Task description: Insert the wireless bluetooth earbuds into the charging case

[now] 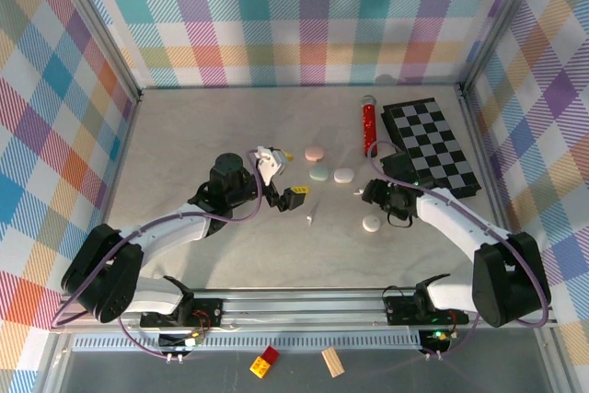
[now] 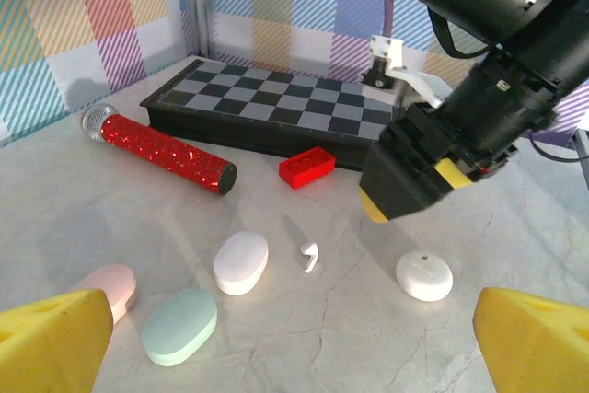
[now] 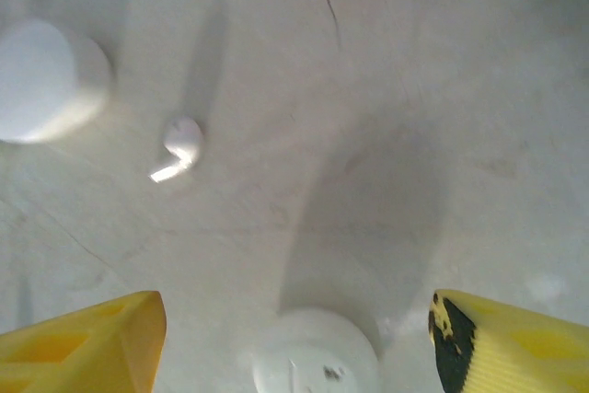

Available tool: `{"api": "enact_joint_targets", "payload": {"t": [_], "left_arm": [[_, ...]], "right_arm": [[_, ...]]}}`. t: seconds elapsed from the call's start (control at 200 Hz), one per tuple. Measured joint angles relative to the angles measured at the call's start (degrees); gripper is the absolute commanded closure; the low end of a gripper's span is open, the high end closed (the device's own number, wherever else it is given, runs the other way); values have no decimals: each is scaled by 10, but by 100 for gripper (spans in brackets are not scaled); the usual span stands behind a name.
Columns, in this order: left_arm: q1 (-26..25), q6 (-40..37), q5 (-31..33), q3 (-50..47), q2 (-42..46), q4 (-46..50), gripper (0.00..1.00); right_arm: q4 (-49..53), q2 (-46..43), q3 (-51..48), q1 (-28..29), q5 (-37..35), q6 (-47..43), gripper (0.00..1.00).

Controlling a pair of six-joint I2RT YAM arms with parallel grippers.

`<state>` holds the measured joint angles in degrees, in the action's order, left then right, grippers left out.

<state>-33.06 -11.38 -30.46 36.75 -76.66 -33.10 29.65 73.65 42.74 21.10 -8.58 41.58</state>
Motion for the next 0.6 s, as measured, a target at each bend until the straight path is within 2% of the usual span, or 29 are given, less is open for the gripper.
{"api": "enact_joint_targets", "payload": {"t": [0.37,0.6], "left_arm": [[0,0,-1,0,-1,0,0],[2,0,-1,0,-1,0,0]], "right_arm": [[35,63,0,37,13,32,28],[34,84,0,45,20,41,35]]}}
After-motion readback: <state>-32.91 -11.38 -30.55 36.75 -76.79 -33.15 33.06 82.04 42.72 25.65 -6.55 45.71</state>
